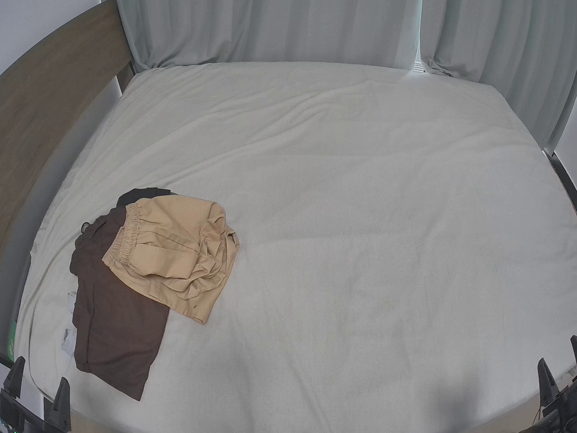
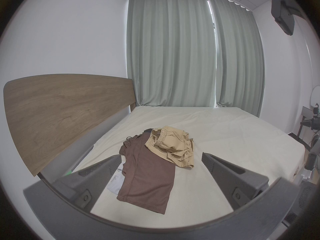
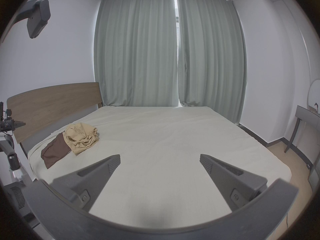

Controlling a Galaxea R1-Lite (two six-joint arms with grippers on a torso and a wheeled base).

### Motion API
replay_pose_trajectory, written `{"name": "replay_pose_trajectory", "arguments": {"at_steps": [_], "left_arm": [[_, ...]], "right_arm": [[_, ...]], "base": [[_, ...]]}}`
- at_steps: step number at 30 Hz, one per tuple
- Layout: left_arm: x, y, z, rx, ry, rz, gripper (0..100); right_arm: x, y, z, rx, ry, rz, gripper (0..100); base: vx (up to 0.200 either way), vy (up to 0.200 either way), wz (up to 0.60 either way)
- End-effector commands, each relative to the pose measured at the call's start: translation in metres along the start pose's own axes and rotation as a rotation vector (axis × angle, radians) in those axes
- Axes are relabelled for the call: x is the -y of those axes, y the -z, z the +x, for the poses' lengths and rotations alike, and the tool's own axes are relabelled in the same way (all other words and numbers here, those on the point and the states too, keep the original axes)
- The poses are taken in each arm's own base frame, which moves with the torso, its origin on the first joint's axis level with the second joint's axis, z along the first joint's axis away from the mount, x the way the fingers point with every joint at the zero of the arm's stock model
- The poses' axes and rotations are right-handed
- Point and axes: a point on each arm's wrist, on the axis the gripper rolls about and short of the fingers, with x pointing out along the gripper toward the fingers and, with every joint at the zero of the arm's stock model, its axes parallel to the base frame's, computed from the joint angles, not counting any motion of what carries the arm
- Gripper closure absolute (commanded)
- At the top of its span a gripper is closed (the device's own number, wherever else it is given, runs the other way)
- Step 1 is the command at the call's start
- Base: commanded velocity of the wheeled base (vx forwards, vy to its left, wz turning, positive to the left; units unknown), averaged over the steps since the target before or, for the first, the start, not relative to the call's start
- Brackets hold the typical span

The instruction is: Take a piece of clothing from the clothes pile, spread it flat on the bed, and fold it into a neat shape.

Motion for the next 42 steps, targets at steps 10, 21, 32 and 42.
{"name": "replay_pose_trajectory", "arguments": {"at_steps": [10, 21, 32, 42], "left_arm": [[0.0, 0.004, 0.0, 0.008, 0.001, 0.004, 0], [0.0, 0.003, 0.0, 0.017, 0.003, 0.022, 0], [0.001, -0.024, 0.001, 0.161, 0.013, 0.02, 0], [0.002, -0.04, 0.007, 0.068, 0.175, -0.066, 0]], "right_arm": [[0.0, 0.005, 0.0, -0.001, -0.003, -0.002, 0], [0.0, 0.005, 0.0, -0.001, -0.001, 0.0, 0], [0.0, 0.005, 0.0, 0.0, -0.001, 0.0, 0], [0.0, 0.005, 0.0, 0.0, -0.003, 0.0, 0]], "base": [[0.0, 0.0, 0.0], [0.0, 0.0, 0.0], [0.0, 0.0, 0.0], [0.0, 0.0, 0.0]]}}
